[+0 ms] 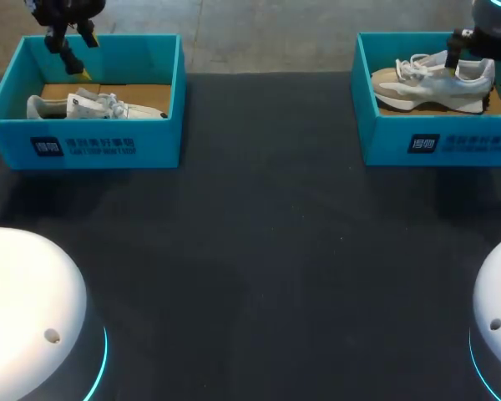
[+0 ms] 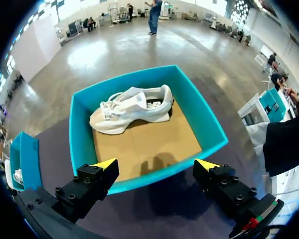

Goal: Take the shoe out of the shoebox, open the shoe tongue, remove and reinsert the insole, then place the shoe into the shoebox

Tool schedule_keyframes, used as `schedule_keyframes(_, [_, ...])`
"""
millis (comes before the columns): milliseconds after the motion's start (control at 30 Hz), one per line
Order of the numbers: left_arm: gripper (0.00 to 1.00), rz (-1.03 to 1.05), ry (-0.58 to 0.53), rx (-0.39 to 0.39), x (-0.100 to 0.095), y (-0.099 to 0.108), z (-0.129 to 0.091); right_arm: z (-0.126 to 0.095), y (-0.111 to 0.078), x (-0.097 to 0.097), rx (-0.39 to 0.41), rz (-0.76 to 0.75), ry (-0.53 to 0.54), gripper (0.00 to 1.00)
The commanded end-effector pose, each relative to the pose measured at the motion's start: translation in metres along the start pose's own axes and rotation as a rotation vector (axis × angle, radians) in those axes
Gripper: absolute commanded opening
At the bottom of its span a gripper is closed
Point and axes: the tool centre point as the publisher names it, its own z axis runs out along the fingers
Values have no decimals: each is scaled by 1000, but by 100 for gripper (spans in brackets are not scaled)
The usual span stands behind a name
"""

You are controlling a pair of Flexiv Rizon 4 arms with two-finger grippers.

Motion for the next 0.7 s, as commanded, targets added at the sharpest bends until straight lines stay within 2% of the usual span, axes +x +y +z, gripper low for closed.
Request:
schedule_keyframes(33, [100,2,-2,0,1,0,0,17,32,5,87,-23,-7,100])
schedule_keyframes(200, [100,2,-2,0,1,0,0,22,47,-1,125,-12,13,100])
schedule_keyframes(700, [100,2,-2,0,1,0,0,22,47,-1,125,-12,13,100])
